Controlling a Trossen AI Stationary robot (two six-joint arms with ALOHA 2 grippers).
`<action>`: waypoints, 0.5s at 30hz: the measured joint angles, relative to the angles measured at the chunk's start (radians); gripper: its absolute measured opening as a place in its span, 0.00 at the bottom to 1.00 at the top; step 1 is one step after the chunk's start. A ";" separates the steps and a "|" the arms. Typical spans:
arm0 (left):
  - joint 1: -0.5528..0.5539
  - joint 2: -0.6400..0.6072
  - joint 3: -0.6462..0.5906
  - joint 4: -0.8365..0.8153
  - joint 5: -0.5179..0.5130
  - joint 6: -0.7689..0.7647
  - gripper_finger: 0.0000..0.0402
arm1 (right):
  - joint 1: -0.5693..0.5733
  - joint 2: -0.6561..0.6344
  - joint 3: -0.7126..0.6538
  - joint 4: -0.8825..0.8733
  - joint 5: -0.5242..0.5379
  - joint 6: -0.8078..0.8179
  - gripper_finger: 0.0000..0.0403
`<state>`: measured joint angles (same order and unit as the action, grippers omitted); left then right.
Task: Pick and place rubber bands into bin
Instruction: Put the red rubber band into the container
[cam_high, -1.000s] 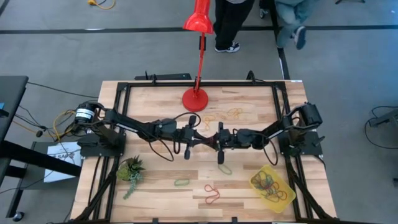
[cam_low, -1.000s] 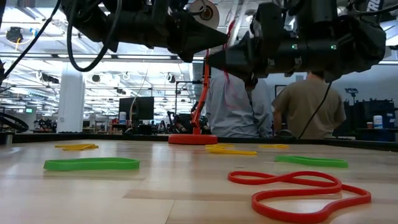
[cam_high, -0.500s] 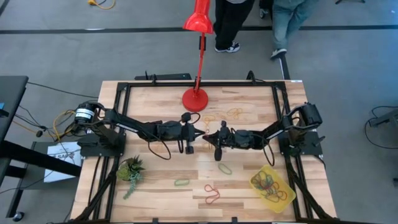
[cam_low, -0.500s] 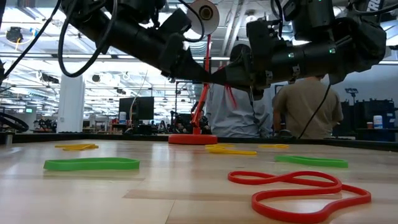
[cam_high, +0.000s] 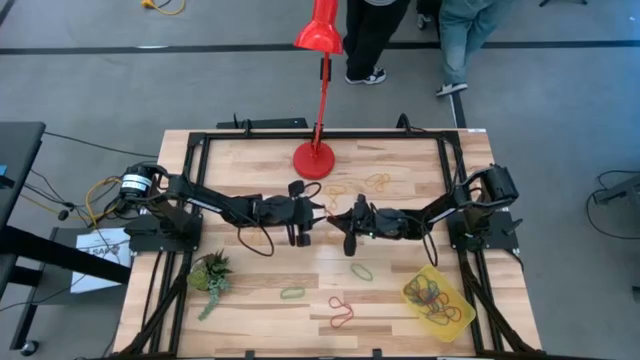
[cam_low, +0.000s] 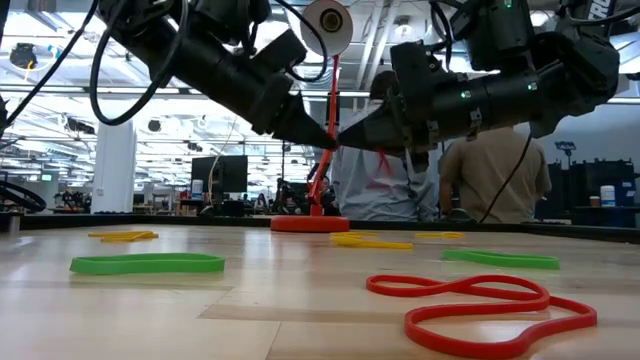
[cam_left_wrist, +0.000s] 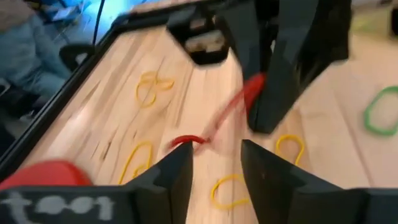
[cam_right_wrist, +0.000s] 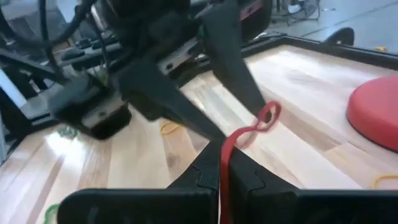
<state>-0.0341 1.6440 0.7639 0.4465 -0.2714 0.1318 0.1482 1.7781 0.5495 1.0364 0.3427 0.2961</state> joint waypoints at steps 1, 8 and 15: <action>0.000 0.000 0.000 -0.016 -0.014 -0.009 0.33 | 0.000 -0.018 -0.001 -0.015 0.000 0.004 0.00; -0.011 0.000 0.000 -0.120 0.017 -0.067 0.36 | 0.042 -0.278 0.001 -0.254 0.042 -0.026 0.00; -0.023 0.000 0.000 -0.234 0.018 -0.077 0.36 | 0.210 -0.628 0.016 -0.801 -0.058 0.366 0.00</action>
<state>-0.0570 1.6440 0.7639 0.2126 -0.2533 0.0548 0.3587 1.1497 0.5658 0.2355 0.2844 0.6621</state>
